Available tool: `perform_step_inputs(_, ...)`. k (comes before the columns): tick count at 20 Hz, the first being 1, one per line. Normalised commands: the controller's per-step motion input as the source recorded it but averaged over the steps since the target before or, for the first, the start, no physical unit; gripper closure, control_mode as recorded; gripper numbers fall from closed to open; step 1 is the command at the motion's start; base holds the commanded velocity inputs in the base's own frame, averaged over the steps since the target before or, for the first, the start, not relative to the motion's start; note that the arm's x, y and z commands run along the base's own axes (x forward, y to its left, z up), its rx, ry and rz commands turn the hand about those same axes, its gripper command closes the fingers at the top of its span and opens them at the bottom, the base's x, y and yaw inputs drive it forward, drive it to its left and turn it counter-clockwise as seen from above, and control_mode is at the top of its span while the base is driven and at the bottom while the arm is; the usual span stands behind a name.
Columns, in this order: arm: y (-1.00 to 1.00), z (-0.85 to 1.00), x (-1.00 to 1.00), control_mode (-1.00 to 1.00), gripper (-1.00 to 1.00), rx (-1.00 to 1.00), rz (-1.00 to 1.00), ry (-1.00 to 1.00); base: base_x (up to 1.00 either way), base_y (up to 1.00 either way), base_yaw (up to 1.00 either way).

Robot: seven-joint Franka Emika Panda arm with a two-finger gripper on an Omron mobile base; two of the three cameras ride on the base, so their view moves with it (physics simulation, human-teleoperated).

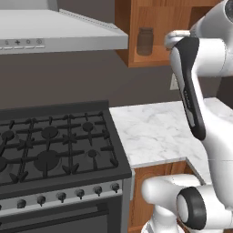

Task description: Pick the jar and candle from the dining table and place them in the open cabinet. Close the cabinet after placing the objects.

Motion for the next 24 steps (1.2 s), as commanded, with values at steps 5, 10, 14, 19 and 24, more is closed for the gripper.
perform_step_inputs(5, 0.28, -0.72, -0.82, -1.00, -1.00, 0.00, -0.06, 0.15, 0.00, 0.00, 0.00)
perform_step_inputs(10, 0.10, -0.73, -0.62, -1.00, -1.00, 0.00, -0.06, 0.22, 0.00, 0.00, 0.00)
perform_step_inputs(14, 0.01, -0.64, -0.49, -1.00, -1.00, 0.00, -0.08, 0.27, 0.00, 0.00, 0.00)
perform_step_inputs(19, 0.07, -0.66, -0.27, -1.00, -1.00, 0.00, -0.08, 0.30, 0.00, 0.00, 0.00)
perform_step_inputs(24, 0.14, -0.63, -0.08, -1.00, -1.00, -0.01, -0.03, 0.26, 0.00, 0.00, 0.00)
